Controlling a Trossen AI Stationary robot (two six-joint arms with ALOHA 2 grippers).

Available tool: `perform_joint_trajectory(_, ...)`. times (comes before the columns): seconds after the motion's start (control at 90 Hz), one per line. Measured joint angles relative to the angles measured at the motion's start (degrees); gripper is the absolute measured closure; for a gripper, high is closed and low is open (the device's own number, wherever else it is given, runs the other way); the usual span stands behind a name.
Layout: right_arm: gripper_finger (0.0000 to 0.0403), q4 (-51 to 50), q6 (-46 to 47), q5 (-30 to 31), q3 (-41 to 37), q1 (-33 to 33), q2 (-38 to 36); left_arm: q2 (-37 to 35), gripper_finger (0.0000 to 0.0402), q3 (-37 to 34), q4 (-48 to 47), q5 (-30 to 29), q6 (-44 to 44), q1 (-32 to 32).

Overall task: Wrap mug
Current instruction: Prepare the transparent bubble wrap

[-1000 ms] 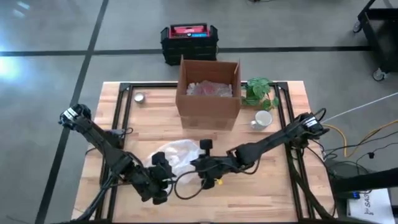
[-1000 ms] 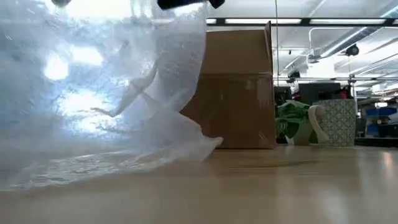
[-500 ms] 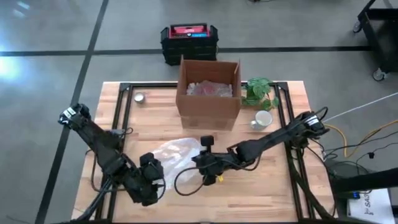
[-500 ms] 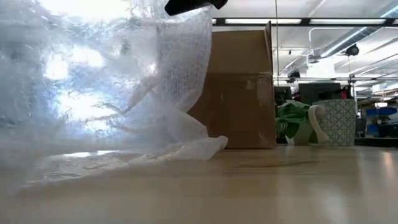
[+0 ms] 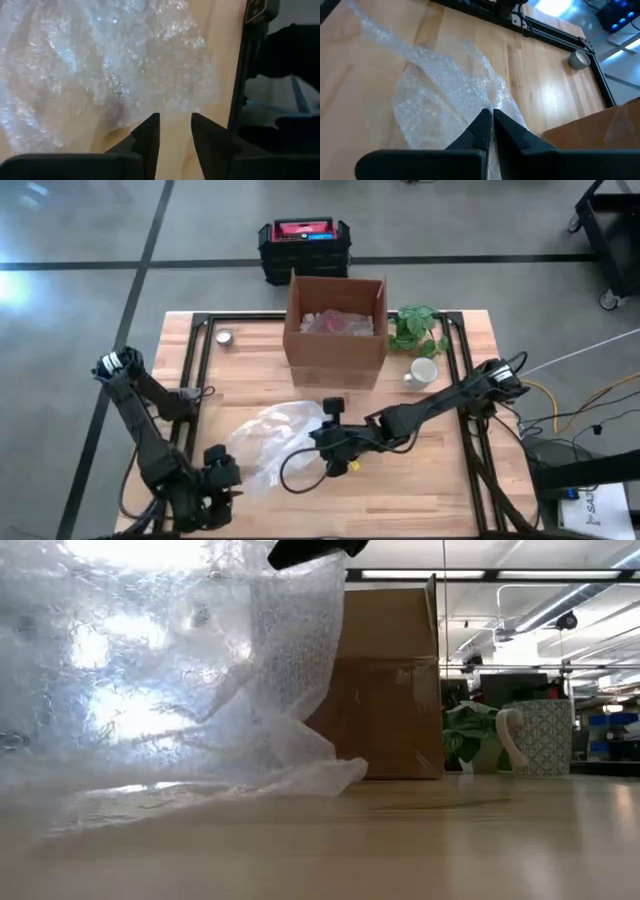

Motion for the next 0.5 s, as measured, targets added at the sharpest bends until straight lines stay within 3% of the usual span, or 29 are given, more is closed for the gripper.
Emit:
perform_joint_trajectory(0.278, 0.0403, -0.02, 0.95, 0.0, 0.0, -0.58, 0.0, 0.0, 0.0326, -6.58, 12.24, -0.24, 4.55, -0.27)
perform_joint_trajectory(0.5, 0.0403, -0.07, 1.25, 0.0, 0.0, -0.7, 0.0, 0.0, 0.0327, -9.31, 14.26, -0.21, 5.56, -0.2)
